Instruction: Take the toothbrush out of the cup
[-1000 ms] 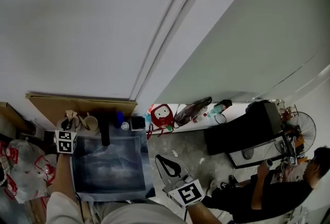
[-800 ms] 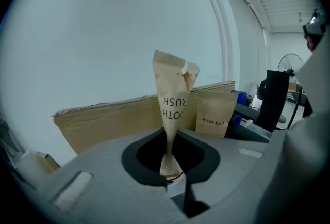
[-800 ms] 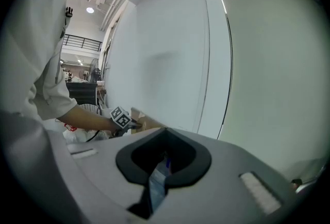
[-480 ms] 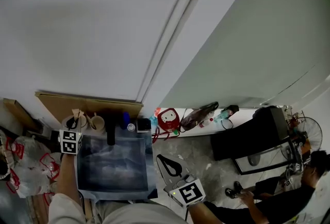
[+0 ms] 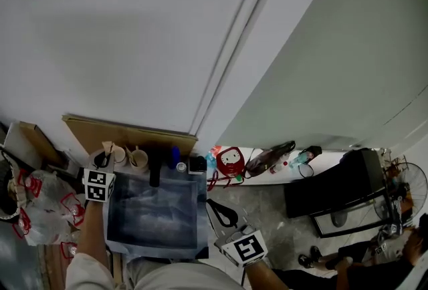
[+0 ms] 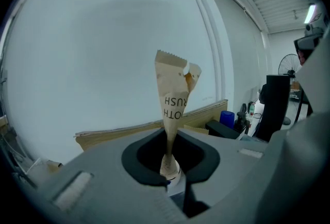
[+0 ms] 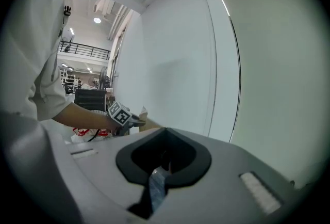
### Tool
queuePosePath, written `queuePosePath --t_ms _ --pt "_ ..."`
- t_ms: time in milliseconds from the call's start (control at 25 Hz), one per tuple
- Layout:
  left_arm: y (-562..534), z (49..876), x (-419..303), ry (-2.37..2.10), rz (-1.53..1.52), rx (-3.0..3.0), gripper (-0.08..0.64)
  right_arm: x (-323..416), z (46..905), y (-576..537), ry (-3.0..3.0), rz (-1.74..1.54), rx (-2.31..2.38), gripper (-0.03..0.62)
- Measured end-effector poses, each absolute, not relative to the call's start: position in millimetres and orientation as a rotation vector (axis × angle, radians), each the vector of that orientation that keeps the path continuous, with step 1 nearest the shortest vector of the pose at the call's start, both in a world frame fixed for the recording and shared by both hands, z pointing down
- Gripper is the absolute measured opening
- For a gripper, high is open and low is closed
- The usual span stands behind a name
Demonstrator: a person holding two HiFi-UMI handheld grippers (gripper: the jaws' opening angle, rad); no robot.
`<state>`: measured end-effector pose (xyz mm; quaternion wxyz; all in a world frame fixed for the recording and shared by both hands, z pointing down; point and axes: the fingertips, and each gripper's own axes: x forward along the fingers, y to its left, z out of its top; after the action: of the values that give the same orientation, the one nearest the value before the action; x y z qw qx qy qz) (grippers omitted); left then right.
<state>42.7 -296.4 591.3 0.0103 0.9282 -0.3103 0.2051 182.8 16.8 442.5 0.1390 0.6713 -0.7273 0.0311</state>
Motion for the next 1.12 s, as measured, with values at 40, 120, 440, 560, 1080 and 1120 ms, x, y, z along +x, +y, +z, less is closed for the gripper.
queuePosePath --t_ms 40,120,440,560,1080,1120 --pt "-295 588 41 -0.974 0.636 2.899 0.026 181 442 16 -2.114 0.086 1.935 0.002" --pt "-291 580 39 -0.978 0.629 2.904 0.026 180 441 13 -2.134 0.079 1.925 0.002" --pt "-268 546 34 -0.992 0.572 2.941 0.026 172 437 6 -2.2 0.053 1.888 0.002" --pt "-259 535 34 -0.993 0.563 2.957 0.026 170 438 1 -2.22 0.054 1.873 0.002" --pt "-225 493 12 -1.038 0.504 3.022 0.026 147 442 -23 -2.332 0.033 1.782 0.002" --pt "-223 490 10 -1.042 0.5 3.025 0.026 146 442 -25 -2.337 0.033 1.776 0.002"
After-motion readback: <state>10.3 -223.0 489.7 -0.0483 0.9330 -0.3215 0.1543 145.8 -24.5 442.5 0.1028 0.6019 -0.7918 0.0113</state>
